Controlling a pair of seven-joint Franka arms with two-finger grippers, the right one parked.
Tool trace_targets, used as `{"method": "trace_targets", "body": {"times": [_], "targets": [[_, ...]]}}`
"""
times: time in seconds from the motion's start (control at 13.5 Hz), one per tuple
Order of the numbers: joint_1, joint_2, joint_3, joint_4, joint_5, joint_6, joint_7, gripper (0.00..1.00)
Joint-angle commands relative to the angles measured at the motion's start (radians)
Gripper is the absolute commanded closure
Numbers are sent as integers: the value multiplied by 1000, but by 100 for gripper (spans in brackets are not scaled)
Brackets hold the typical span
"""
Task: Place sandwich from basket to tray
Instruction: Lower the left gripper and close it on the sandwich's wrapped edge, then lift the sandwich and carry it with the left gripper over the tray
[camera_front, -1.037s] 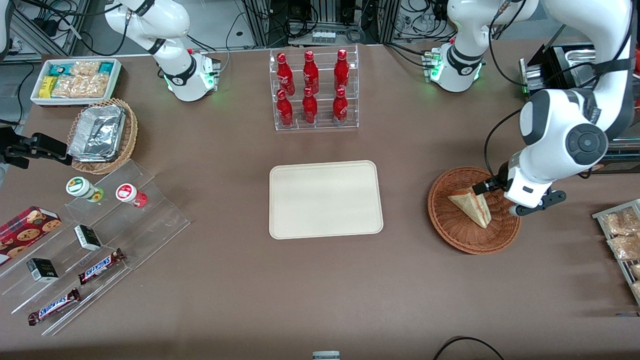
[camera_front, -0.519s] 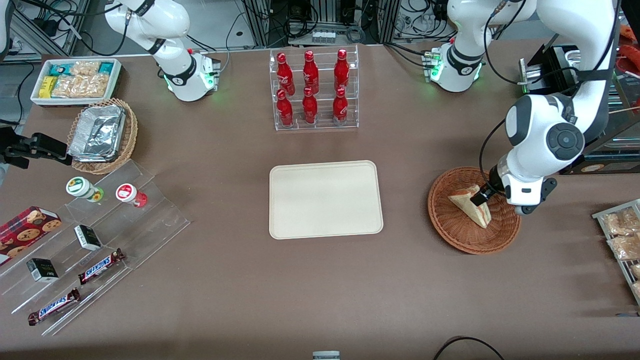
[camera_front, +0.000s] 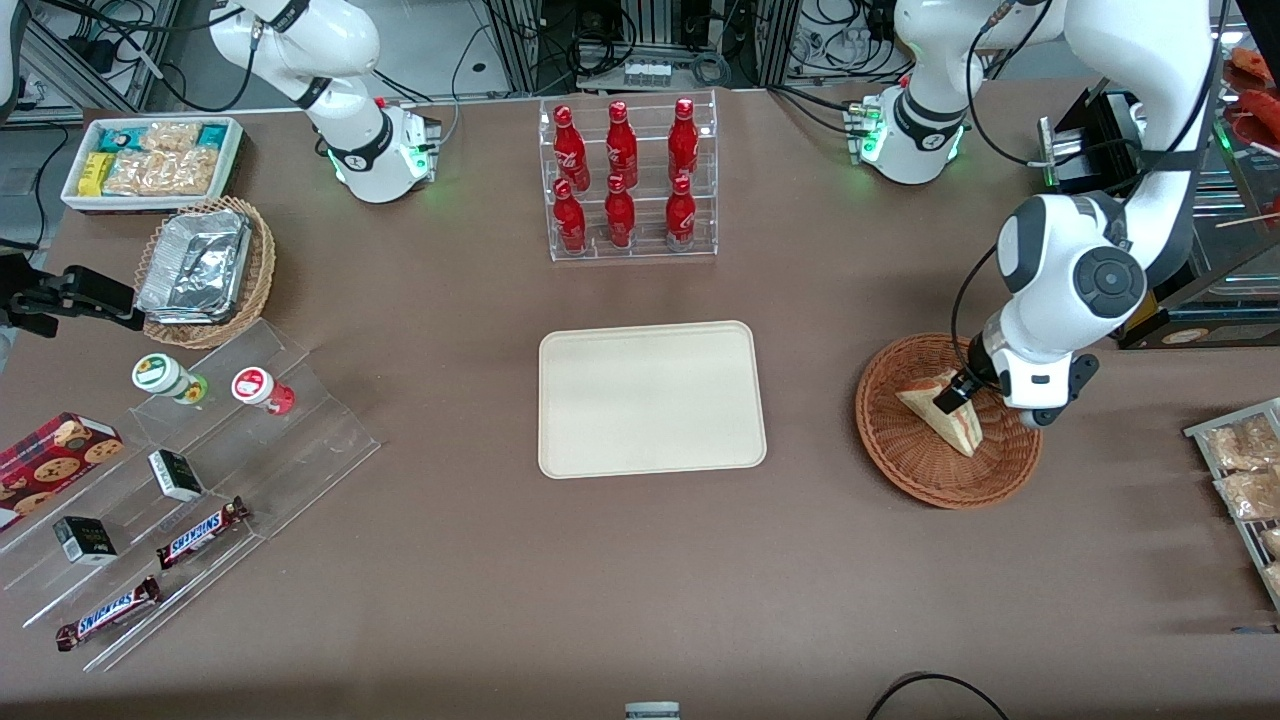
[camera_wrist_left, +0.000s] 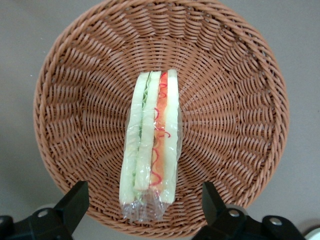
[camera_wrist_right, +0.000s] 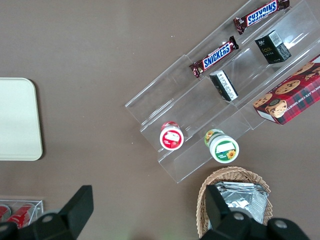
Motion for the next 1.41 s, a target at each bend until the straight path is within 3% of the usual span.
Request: {"method": "trace_targets", "body": {"times": [0.0, 0.3, 0.37, 0.59, 0.67, 0.74, 1.04, 1.33], "targets": [[-5, 28, -2, -7, 10, 46, -25, 0], [-5, 61, 0, -9, 10, 66, -25, 3], [-5, 64, 0, -12, 10, 69, -27, 14], [-5, 63, 0, -24, 12, 68, -53, 84], [-4, 61, 0, -26, 12, 62, -51, 95], [-1, 54, 0, -27, 12, 57, -50, 100], [-10, -4, -5, -9, 13, -44, -34, 100], [-108, -28, -17, 141, 45, -297, -24, 100]]}}
